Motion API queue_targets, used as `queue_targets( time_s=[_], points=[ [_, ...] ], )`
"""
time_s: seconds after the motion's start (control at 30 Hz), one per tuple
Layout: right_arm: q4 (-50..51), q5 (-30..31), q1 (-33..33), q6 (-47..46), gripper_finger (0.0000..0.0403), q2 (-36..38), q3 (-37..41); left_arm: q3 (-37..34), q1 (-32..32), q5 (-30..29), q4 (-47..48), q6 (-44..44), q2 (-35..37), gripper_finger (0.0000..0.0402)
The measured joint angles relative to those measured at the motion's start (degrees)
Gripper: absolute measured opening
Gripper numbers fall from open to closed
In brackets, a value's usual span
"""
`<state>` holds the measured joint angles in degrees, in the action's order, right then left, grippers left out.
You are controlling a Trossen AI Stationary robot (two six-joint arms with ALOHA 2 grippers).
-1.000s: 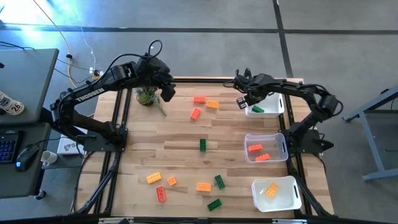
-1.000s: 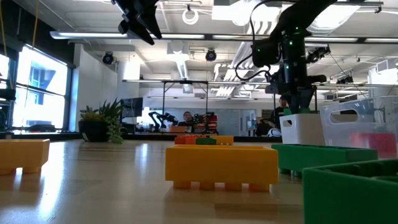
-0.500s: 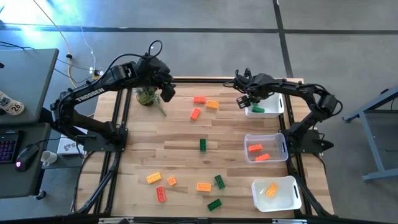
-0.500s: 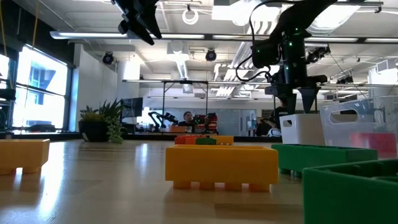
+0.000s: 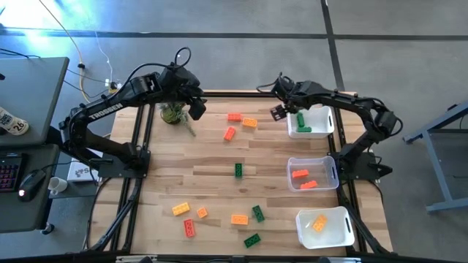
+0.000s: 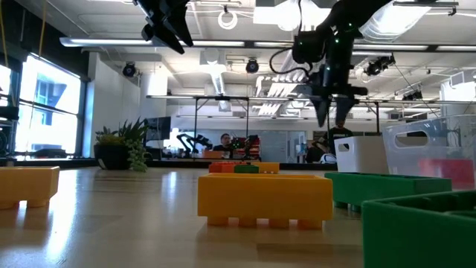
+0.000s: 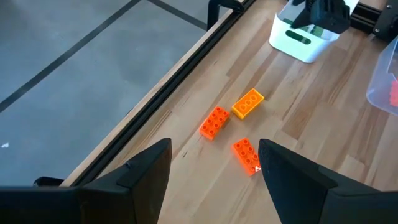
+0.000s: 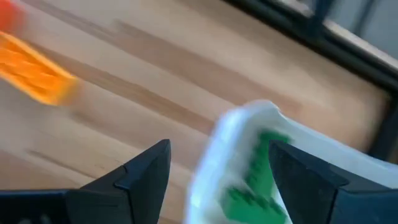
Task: Sort & place blocks by color
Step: Put the yellow game piece into the bottom white bin
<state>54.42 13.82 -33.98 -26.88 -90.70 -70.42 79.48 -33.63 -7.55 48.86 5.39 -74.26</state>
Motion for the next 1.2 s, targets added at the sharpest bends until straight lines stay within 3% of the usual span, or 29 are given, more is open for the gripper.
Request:
queue_targets(
  time_s=[0.23,0.7,0.97,1.2],
  points=[
    [-17.76,-9.21,0.0,6.53,0.0254,0.0,-0.01,0.0,0.0,-0.02,-0.02,0.0,0.0,0.0229],
    [-40.6,-16.26,0.02,14.25,0.0254,0.0,-0.01,0.0,0.0,-0.11,-0.02,0.0,0.0,0.0229],
    [-40.55,-17.92,2.83,18.54,0.0255,-2.52,-5.39,0.0,0.0,-0.11,-0.1,0.0,0.0,0.0229],
    [-23.79,-15.82,4.62,26.58,0.0255,-11.27,-16.44,0.0,0.0,-0.11,-0.11,0.0,0.0,0.0229]
  ],
)
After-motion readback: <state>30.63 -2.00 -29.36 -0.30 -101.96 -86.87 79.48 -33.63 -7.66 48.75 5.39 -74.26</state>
